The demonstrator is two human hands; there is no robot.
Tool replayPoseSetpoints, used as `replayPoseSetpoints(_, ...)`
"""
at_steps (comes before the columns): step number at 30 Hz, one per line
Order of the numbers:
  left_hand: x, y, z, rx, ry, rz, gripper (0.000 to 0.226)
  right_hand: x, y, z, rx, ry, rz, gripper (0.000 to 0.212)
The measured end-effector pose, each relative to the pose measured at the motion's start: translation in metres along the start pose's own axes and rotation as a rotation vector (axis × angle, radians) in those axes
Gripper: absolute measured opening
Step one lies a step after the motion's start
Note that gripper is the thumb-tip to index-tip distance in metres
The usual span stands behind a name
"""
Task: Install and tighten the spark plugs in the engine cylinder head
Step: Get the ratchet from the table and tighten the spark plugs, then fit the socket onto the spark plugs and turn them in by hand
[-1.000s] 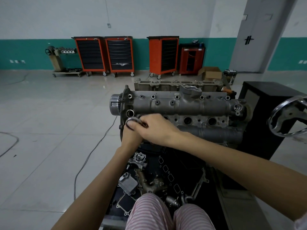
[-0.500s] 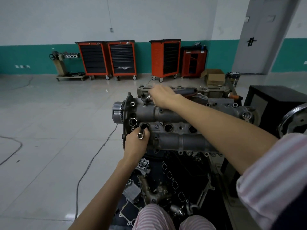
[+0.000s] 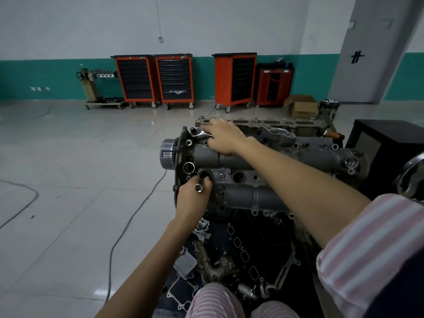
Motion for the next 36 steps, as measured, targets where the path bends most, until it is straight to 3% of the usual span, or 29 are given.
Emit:
replayPoseSetpoints(3,-0.001,0.001,-0.001,0.009,0.018,0.01,0.036,-0.004,0.014,-0.006,-0.045,0.147,0.181,0.044)
replayPoseSetpoints(5,-0.002,0.0,-0.001,0.011,0.019,0.014,0.037,-0.008,0.031,-0.009,-0.154,0.145,0.37,0.032)
replayPoseSetpoints(8,-0.003,0.0,-0.001,0.016,0.003,0.018,0.038,-0.015,0.046,-0.007,-0.185,0.099,0.473,0.025)
replayPoseSetpoints(11,-0.003,-0.001,-0.002,0.023,-0.01,0.026,0.038,-0.013,0.042,-0.006,-0.166,0.007,0.463,0.028)
replayPoseSetpoints(18,-0.003,0.0,-0.002,0.029,-0.016,0.024,0.038,-0.014,0.039,-0.008,-0.02,-0.077,0.224,0.055)
replayPoseSetpoints(24,0.006,0.007,0.003,-0.061,-0.125,0.092,0.044,-0.016,0.089,-0.027,0.117,-0.186,0.58,0.034)
replayPoseSetpoints(27,0.015,0.016,0.009,-0.145,-0.189,0.165,0.045,-0.05,0.111,-0.041,0.095,-0.302,0.472,0.026)
replayPoseSetpoints(30,0.019,0.019,0.013,-0.165,-0.272,0.174,0.046,-0.077,0.107,-0.047,-0.005,-0.42,0.284,0.033)
replayPoseSetpoints(32,0.023,0.018,0.018,-0.182,-0.359,0.192,0.046,-0.077,0.099,-0.046,-0.109,-0.536,0.289,0.031)
replayPoseSetpoints(36,0.024,0.017,0.028,-0.182,-0.596,0.257,0.039,-0.077,0.094,-0.045,-0.163,-0.541,0.339,0.015)
Point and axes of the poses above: each hand's wrist, its own y-axis away from the middle knuckle, its own x-axis out of the back of the hand, z = x × y, the point moved 4 cm from there along -y, towards the middle knuckle, and after that the axes turned 3 degrees about -z, right-handed, at the moved point
